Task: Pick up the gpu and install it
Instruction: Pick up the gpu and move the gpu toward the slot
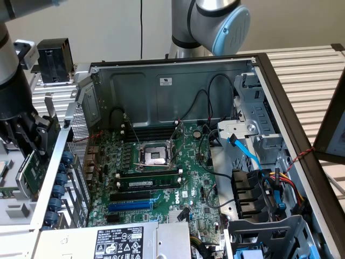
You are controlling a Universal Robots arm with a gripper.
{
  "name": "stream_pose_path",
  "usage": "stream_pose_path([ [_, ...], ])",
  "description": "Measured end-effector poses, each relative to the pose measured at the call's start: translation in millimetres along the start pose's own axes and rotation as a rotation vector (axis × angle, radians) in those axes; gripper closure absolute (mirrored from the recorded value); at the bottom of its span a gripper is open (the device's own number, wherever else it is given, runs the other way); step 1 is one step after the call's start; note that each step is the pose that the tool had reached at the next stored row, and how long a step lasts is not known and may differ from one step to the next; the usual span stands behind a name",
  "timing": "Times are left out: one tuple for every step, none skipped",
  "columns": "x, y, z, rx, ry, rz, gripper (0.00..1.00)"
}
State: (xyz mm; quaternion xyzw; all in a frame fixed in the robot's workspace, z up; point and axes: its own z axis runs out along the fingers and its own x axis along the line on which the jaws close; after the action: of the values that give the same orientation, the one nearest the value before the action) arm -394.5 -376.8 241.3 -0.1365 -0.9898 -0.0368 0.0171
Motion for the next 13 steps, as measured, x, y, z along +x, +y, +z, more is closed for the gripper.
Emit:
stream_pose_path([
  [0.3, 0.0, 0.0, -0.0008, -0.0033, 0.000, 0.57],
  [0.6, 0.3, 0.2, -0.0021, -0.0078, 0.000, 0.57],
  [1.2, 0.5, 0.4, -0.0036, -0.0135, -0.001, 0.57],
  [1.9, 0.7, 0.6, -0.0047, -0.0175, -0.001, 0.57],
  [2.7, 0.6, 0.8, -0.0053, -0.0195, -0.001, 0.57],
  [3.4, 0.6, 0.9, -0.0055, -0.0205, -0.002, 0.57],
  [3.9, 0.6, 1.2, -0.0053, -0.0218, -0.002, 0.57],
  [3.9, 0.6, 1.3, -0.0046, -0.0232, -0.002, 0.57],
  [4.0, 0.5, 1.3, -0.0041, -0.0237, -0.002, 0.57],
  [4.0, 0.5, 1.3, -0.0037, -0.0238, -0.002, 0.57],
  [4.2, 0.5, 1.3, -0.0033, -0.0239, -0.002, 0.57],
  [4.3, 0.4, 1.4, -0.0030, -0.0240, -0.002, 0.57],
  [4.4, 0.4, 1.4, -0.0026, -0.0240, -0.002, 0.59],
])
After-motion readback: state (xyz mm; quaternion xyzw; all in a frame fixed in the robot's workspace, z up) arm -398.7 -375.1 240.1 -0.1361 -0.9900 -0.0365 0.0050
